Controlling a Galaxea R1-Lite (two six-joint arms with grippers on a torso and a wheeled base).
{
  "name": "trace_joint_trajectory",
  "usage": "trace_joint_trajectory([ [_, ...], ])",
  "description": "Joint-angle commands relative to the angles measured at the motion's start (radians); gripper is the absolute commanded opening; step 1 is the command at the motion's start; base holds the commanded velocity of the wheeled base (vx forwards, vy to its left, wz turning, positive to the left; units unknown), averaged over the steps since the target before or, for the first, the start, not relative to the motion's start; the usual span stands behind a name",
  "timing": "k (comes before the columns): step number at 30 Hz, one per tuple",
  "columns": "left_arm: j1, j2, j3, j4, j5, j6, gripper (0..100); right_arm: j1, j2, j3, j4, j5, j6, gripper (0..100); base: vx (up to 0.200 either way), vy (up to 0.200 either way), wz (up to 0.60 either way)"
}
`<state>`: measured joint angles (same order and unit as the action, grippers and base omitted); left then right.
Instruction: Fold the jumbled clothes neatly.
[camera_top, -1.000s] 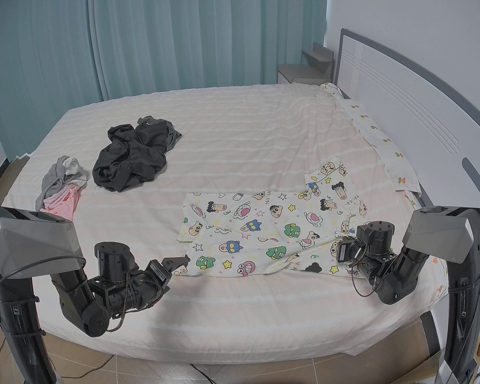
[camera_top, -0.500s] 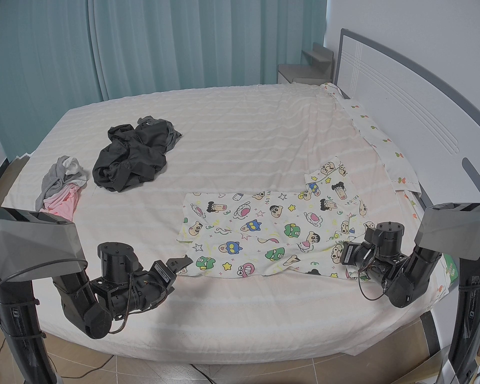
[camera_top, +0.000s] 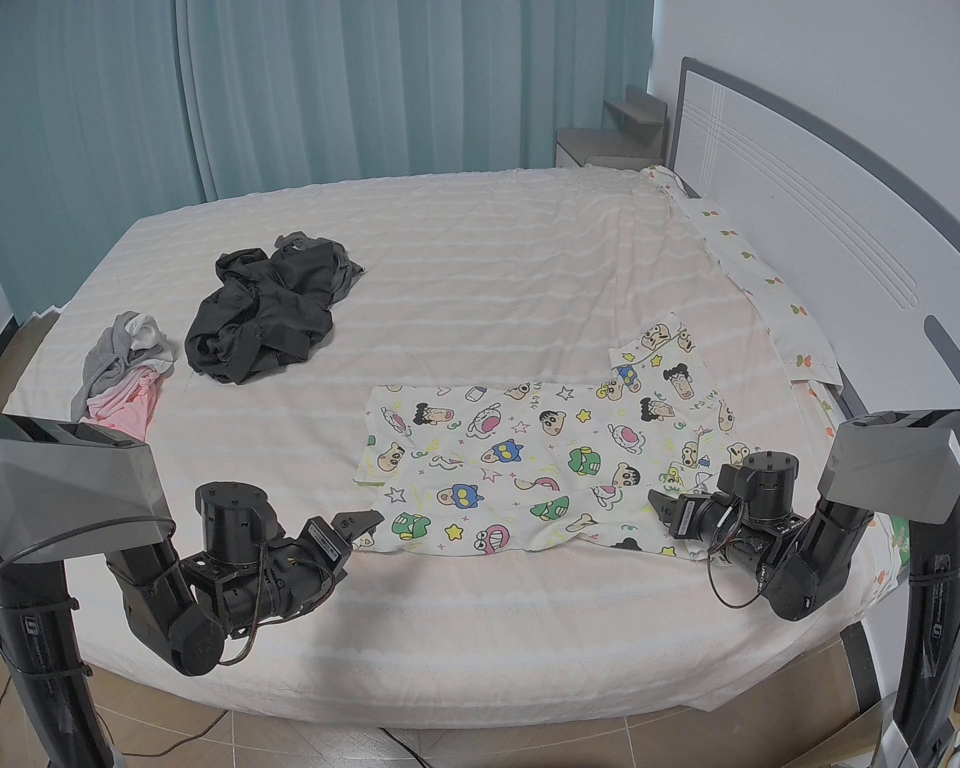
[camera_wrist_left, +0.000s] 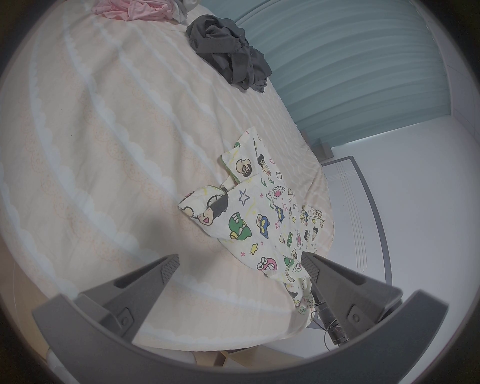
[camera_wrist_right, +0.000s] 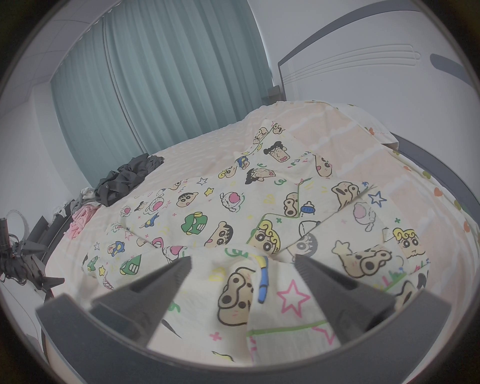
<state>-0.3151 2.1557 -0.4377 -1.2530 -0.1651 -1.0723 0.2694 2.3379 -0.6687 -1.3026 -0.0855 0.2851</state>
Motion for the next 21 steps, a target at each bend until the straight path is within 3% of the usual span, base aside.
trace_joint_trajectory([
  [1,0.002,0.001,-0.001,0.000,-0.001,0.000,100,0.010,-0.045,0.026,-0.004,0.004,0.020,100,0.000,0.000,0.00],
  [3,0.002,0.001,0.000,0.001,-0.001,0.000,100,0.019,-0.072,0.049,-0.004,0.004,0.052,100,0.000,0.000,0.00],
  [6,-0.010,-0.001,-0.006,0.004,0.009,0.000,100,0.027,-0.189,0.121,-0.004,0.018,0.180,100,0.000,0.000,0.00],
  [11,-0.093,-0.005,-0.082,0.115,0.114,-0.009,100,0.007,-0.333,0.232,-0.004,0.018,0.364,100,0.000,0.000,0.00],
  [12,-0.093,-0.005,-0.082,0.115,0.114,-0.009,100,0.007,-0.333,0.232,-0.004,0.018,0.364,100,0.000,0.000,0.00],
  [13,-0.124,-0.005,-0.145,0.218,0.116,-0.043,100,0.002,-0.381,0.288,-0.006,0.013,0.431,100,0.000,0.000,0.00],
  [16,-0.147,-0.001,-0.268,0.383,0.125,-0.097,100,0.001,-0.436,0.363,-0.020,0.012,0.514,100,0.000,0.000,0.00],
  [19,-0.148,0.012,-0.339,0.483,0.148,-0.098,100,-0.007,-0.459,0.402,-0.049,0.010,0.551,100,0.000,0.000,0.00],
  [21,-0.144,0.073,-0.447,0.563,0.223,-0.098,100,-0.015,-0.469,0.448,-0.116,0.012,0.575,100,0.000,0.000,0.00],
])
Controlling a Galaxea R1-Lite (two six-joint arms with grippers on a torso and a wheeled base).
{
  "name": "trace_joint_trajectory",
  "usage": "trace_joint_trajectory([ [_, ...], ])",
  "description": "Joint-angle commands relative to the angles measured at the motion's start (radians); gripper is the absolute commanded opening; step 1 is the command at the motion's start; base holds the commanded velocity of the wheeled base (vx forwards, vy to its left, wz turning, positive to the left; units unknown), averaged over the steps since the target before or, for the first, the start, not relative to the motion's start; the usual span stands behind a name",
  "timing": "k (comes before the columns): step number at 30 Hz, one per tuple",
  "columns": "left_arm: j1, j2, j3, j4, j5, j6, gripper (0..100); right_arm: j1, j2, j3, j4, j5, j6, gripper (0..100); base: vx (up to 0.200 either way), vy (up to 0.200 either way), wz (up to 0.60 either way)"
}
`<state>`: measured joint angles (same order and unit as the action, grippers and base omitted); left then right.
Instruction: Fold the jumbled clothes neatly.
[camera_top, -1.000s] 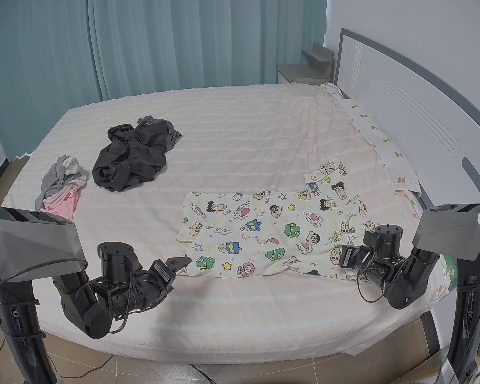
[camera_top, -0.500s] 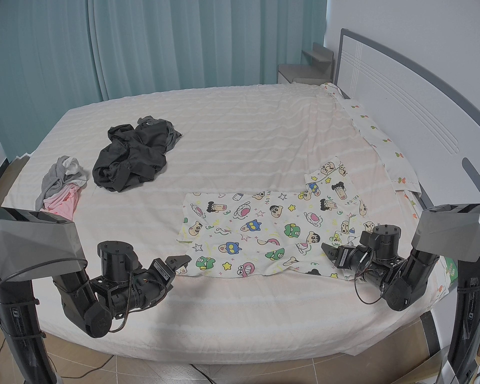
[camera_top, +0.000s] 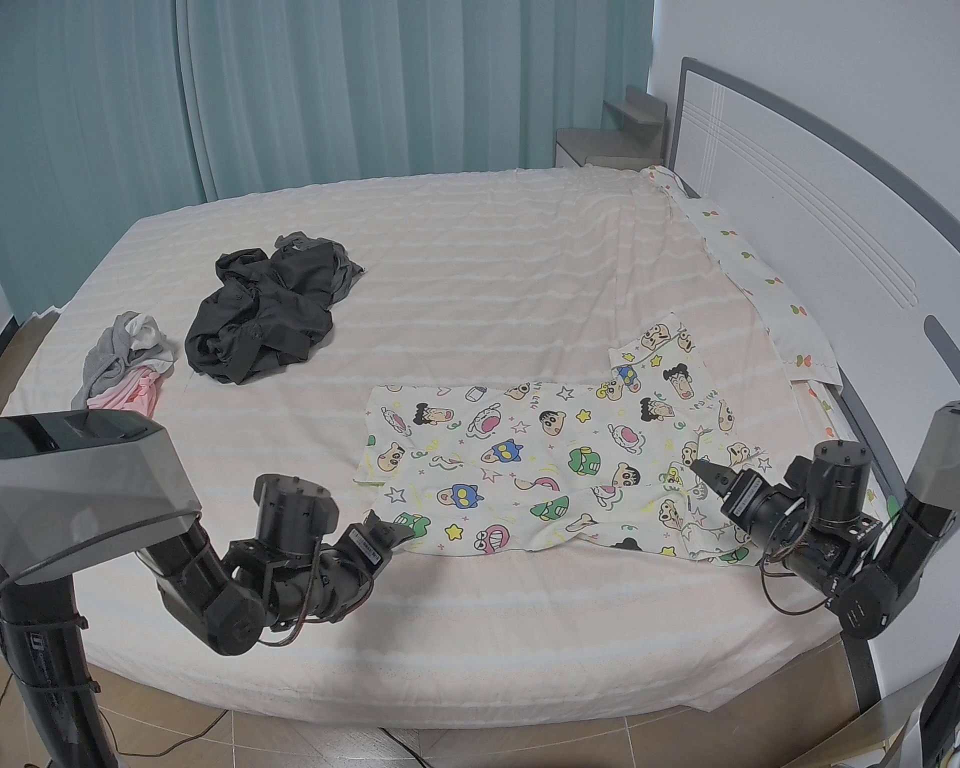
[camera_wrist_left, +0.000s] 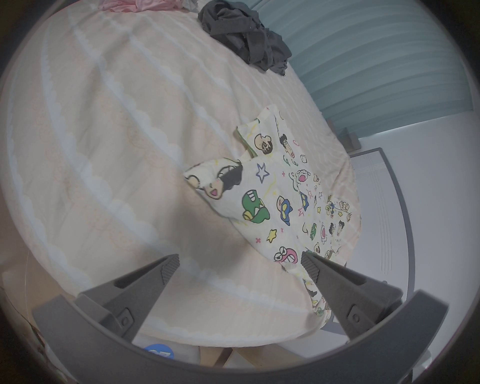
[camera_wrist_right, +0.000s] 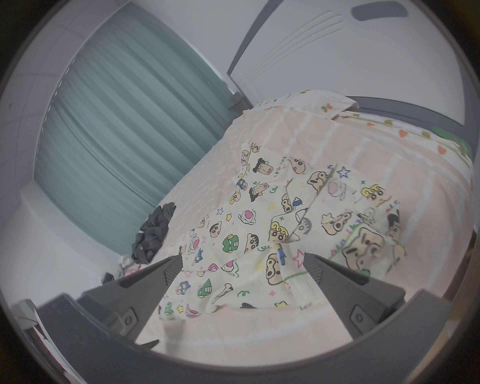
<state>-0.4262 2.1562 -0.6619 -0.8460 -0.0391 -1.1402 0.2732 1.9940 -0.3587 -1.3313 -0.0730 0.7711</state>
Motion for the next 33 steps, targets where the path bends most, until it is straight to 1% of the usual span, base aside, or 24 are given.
trace_joint_trajectory([
  [1,-0.032,0.085,-0.237,0.162,0.111,-0.029,100,-0.019,-0.124,0.147,-0.100,-0.002,0.089,100,0.000,0.000,0.00],
  [2,-0.034,0.110,-0.255,0.166,0.137,-0.029,100,-0.014,-0.120,0.164,-0.124,-0.002,0.091,100,0.000,0.000,0.00],
  [5,-0.036,0.146,-0.286,0.169,0.171,-0.024,100,-0.008,-0.112,0.204,-0.178,-0.001,0.096,100,0.000,0.000,0.00],
  [9,-0.036,0.159,-0.289,0.169,0.173,-0.013,100,-0.011,-0.103,0.236,-0.200,-0.001,0.097,100,0.000,0.000,0.00],
  [15,-0.039,0.160,-0.289,0.183,0.171,-0.007,100,-0.015,-0.072,0.274,-0.200,0.001,0.137,100,0.000,0.000,0.00],
  [19,-0.039,0.172,-0.314,0.200,0.176,0.028,100,-0.015,-0.023,0.273,-0.210,-0.002,0.145,100,0.000,0.000,0.00],
  [22,-0.037,0.192,-0.343,0.212,0.196,0.046,100,-0.015,0.002,0.277,-0.233,-0.002,0.174,100,0.000,0.000,0.00],
  [27,-0.028,0.228,-0.447,0.294,0.211,0.056,100,-0.014,0.012,0.282,-0.233,0.001,0.284,100,0.000,0.000,0.00],
  [28,-0.028,0.228,-0.447,0.294,0.211,0.056,100,-0.014,0.012,0.282,-0.233,0.001,0.284,100,0.000,0.000,0.00],
  [29,-0.028,0.228,-0.447,0.294,0.211,0.056,0,-0.014,0.012,0.282,-0.233,0.001,0.284,100,0.000,0.000,0.00],
  [30,-0.028,0.252,-0.496,0.323,0.248,0.056,0,-0.015,0.026,0.288,-0.233,0.001,0.343,100,0.000,0.000,0.00],
  [31,-0.029,0.260,-0.509,0.331,0.265,0.057,0,-0.017,0.038,0.287,-0.233,-0.001,0.352,100,0.000,0.000,0.00],
  [33,-0.032,0.260,-0.513,0.341,0.274,0.063,0,-0.032,0.068,0.280,-0.233,-0.002,0.361,100,0.000,0.000,0.00],
])
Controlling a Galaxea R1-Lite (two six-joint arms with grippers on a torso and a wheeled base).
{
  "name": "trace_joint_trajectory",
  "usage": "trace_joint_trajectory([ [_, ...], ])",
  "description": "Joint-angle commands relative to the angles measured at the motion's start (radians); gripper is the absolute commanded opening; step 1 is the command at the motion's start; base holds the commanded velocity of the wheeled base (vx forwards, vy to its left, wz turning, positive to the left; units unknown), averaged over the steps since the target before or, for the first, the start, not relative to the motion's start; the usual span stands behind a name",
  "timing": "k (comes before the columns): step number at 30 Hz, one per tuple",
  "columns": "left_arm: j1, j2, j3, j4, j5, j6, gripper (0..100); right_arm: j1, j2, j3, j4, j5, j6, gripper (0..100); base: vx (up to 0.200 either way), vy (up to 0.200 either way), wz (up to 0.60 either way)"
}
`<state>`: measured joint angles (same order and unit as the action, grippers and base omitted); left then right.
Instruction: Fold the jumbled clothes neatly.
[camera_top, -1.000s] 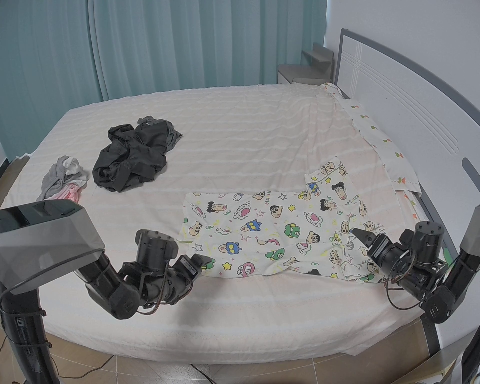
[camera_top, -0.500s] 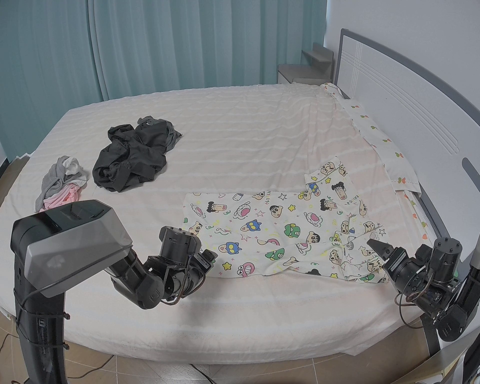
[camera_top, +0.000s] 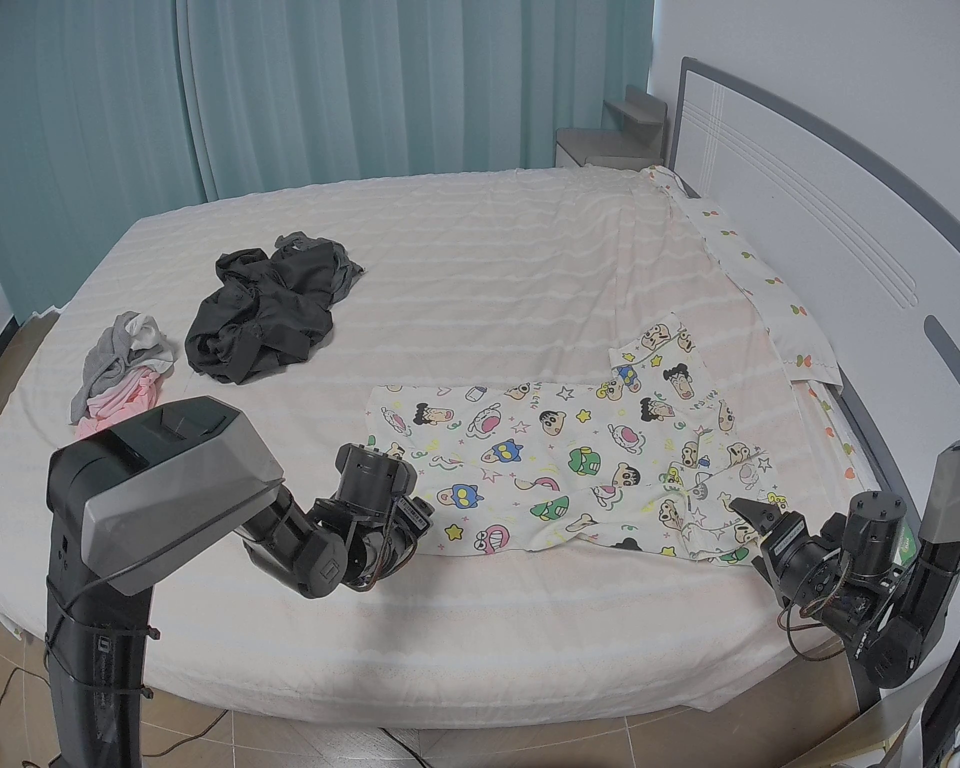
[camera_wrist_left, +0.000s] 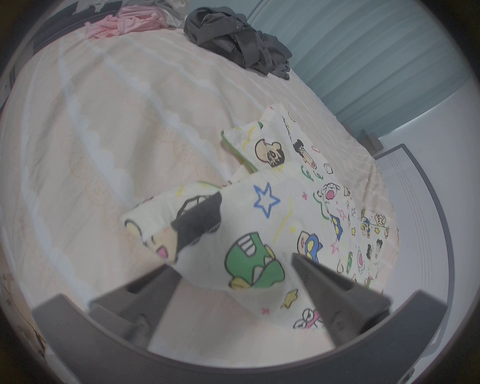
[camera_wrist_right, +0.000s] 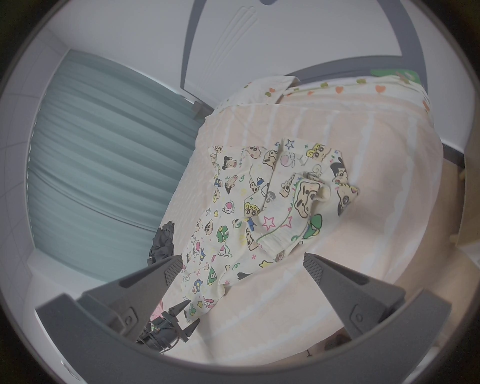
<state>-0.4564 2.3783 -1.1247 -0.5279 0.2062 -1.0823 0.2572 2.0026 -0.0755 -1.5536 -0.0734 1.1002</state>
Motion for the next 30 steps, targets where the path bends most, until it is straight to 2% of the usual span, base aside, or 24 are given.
trace_joint_trajectory([
  [1,-0.002,0.038,-0.050,0.023,0.029,0.005,0,-0.018,0.062,-0.004,-0.011,-0.002,0.032,100,0.000,0.000,0.00],
  [11,0.007,0.035,-0.040,0.022,0.088,0.005,0,-0.108,0.216,-0.064,-0.011,-0.003,0.035,100,0.000,0.000,0.00],
  [25,0.018,0.006,-0.017,0.019,0.091,0.007,0,-0.113,0.332,-0.164,-0.011,-0.037,0.023,100,0.000,0.000,0.00],
  [30,0.027,-0.004,0.003,0.017,0.090,0.009,0,-0.113,0.340,-0.205,-0.010,-0.045,-0.011,100,0.000,0.000,0.00],
])
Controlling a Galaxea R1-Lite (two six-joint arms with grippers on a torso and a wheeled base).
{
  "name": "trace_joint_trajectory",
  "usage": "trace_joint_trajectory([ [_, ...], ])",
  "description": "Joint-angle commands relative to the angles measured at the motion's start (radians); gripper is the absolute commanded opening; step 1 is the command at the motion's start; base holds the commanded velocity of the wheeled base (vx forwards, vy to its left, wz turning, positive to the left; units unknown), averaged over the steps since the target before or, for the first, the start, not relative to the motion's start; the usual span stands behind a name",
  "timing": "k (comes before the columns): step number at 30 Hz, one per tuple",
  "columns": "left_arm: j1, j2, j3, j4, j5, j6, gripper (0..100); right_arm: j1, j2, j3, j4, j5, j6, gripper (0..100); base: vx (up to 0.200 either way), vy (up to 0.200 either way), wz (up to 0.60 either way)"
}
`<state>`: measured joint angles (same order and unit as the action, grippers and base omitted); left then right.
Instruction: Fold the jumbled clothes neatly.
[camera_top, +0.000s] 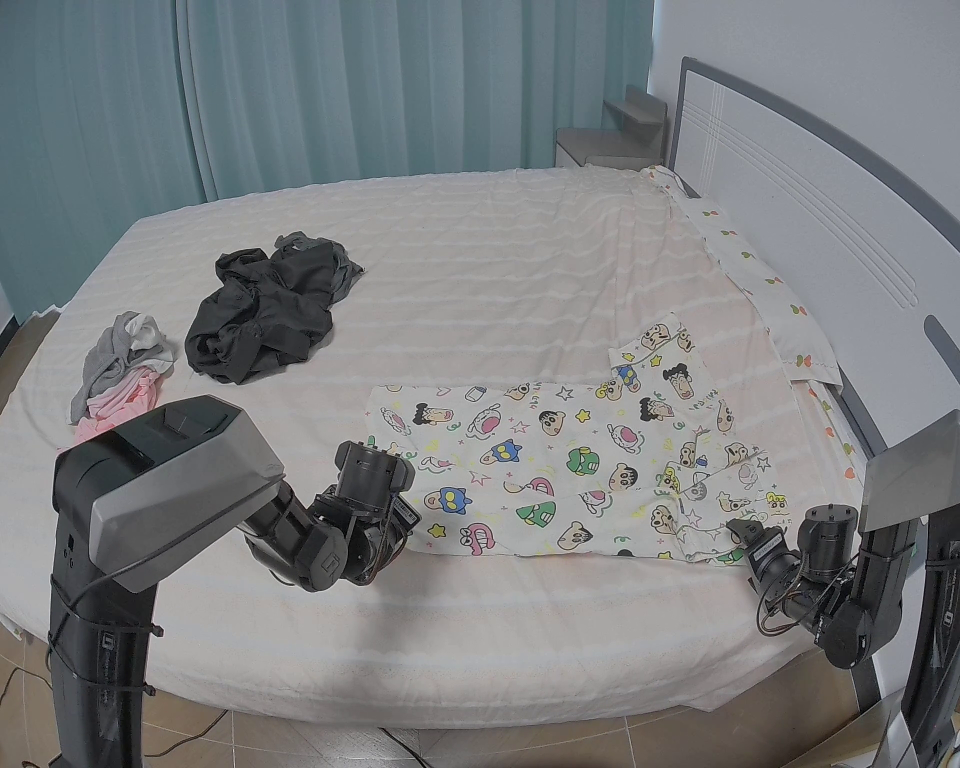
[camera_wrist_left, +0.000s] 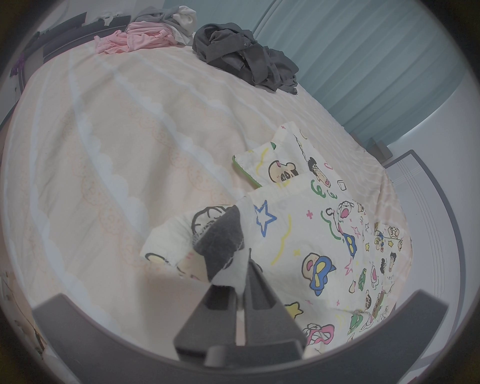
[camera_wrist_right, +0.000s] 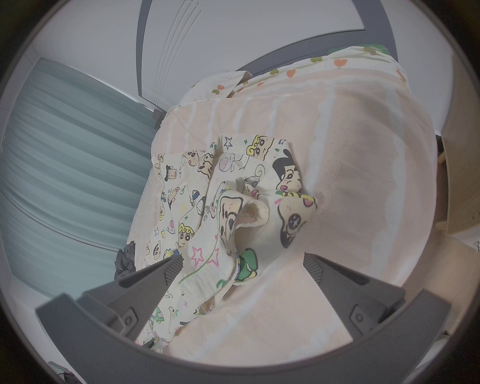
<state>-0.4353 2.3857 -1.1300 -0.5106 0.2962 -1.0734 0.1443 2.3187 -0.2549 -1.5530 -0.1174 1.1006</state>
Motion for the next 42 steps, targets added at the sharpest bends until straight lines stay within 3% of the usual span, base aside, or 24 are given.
trace_joint_trajectory([
  [1,0.009,-0.011,0.010,0.000,0.000,0.000,0,-0.002,0.025,-0.037,-0.009,-0.001,-0.021,100,0.000,0.000,0.00],
  [10,0.015,-0.023,0.027,-0.002,0.000,0.010,0,-0.043,0.048,-0.112,0.047,-0.002,-0.068,100,0.000,0.000,0.00],
  [11,0.015,-0.023,0.027,-0.002,0.000,0.010,0,-0.051,0.050,-0.135,0.065,-0.002,-0.071,0,0.000,0.000,0.00],
  [28,0.013,-0.039,0.049,0.000,-0.002,0.012,0,-0.054,0.036,-0.141,0.077,-0.002,-0.108,0,0.000,0.000,0.00],
  [42,0.021,-0.125,0.173,-0.006,-0.005,0.027,0,-0.052,-0.056,-0.047,0.076,-0.001,-0.139,0,0.000,0.000,0.00],
])
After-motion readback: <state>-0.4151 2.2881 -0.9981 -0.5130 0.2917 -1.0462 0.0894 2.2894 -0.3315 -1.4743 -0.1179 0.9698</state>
